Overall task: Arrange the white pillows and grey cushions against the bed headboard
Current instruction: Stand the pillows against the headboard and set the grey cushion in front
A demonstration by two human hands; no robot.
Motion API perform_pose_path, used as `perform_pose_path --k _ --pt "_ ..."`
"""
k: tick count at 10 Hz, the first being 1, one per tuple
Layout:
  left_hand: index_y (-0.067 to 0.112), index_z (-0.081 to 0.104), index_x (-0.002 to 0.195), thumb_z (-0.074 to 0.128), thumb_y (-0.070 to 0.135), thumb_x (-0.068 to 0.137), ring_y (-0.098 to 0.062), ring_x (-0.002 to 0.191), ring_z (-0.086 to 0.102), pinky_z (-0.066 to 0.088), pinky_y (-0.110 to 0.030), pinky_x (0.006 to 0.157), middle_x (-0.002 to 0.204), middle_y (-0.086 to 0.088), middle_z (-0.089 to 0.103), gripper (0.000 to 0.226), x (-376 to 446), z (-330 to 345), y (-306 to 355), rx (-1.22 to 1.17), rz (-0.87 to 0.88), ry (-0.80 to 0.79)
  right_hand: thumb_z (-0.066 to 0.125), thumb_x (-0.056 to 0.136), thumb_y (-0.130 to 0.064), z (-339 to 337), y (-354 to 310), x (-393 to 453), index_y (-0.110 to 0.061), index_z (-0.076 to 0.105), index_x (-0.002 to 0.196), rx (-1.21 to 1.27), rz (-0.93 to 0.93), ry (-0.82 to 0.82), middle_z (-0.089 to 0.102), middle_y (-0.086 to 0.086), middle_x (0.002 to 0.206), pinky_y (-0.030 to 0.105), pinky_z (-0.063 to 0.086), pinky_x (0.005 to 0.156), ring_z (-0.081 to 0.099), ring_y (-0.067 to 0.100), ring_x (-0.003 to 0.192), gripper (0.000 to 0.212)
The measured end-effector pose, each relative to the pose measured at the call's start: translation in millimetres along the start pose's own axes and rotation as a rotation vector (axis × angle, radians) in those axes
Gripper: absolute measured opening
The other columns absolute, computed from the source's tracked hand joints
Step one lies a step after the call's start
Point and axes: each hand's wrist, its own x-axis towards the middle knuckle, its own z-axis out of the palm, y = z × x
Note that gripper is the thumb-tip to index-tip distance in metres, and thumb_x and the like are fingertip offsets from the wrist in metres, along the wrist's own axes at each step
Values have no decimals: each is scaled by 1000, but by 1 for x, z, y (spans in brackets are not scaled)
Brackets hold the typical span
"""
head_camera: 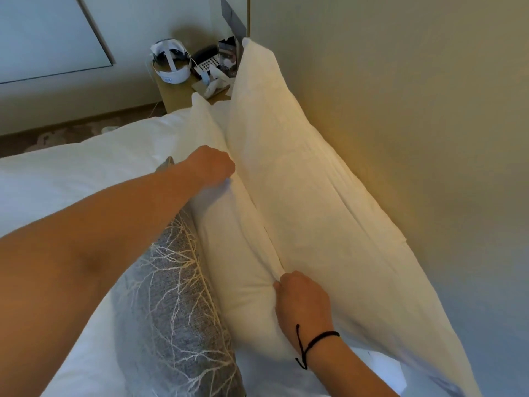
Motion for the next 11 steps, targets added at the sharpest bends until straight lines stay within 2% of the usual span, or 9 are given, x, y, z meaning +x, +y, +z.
perform_pose_path --k 1,3,5,6,7,8,9,10,11 --pt "18 61 123 47 21 99 -24 117 56 43 -38 103 127 -5 61 28 -8 19 -27 958 -443 -18 35 104 -30 4 0 -12 -20 56 96 -40 -26 30 60 -4 100 25 30 61 42 12 72 24" --pt "27 58 117 49 19 91 -20 108 60 44 -40 92 114 5 62 28 -49 61 21 558 -334 264 45 89 -65 -5 32 -61 -26 54 113 31 -106 -16 57 -8 104 31 49 77 57 14 89 47" --pt "31 64 115 53 24 91 -23 112 58 47 -44 92 124 3 62 27 -64 107 62 403 -255 302 49 79 -76 2 53 -97 -29 56 95 43 -89 -146 57 -14 93 23 39 67 54 7 83 50" --pt "34 67 112 54 27 93 -29 111 55 47 -45 92 123 4 63 24 -66 122 79 358 -201 321 48 88 -65 0 49 -98 -30 37 68 -15 -116 -193 45 -13 70 26 31 55 47 9 68 42" --pt "34 71 108 57 30 93 -30 119 53 45 -42 93 122 7 65 21 -68 124 93 323 -197 347 45 95 -54 -1 49 -98 -28 33 65 -51 -137 -232 39 -12 65 25 24 49 41 9 59 42" --pt "35 70 105 49 34 95 -13 115 53 41 -36 89 115 16 65 23 -67 124 93 369 -196 359 52 95 -45 -4 57 -98 -22 36 62 82 -124 -248 41 -8 61 21 22 45 35 6 52 43" --pt "35 68 104 47 34 97 -10 112 52 39 -35 90 112 17 64 22 -65 123 98 368 -229 358 59 92 -39 -9 67 -97 -19 33 57 161 -115 -261 37 -6 54 23 23 44 32 8 48 47" --pt "32 67 102 50 35 96 -13 120 51 33 -40 101 118 13 63 18 -67 124 104 300 -270 403 64 89 -34 -14 72 -93 -18 31 55 189 -120 -278 32 -5 52 25 22 46 29 11 48 50" --pt "32 66 115 54 38 94 -14 136 40 25 -44 114 142 6 53 25 -82 127 108 131 -349 511 66 85 -36 -23 76 -87 -17 29 55 158 -120 -354 31 0 54 31 26 52 30 14 51 51"
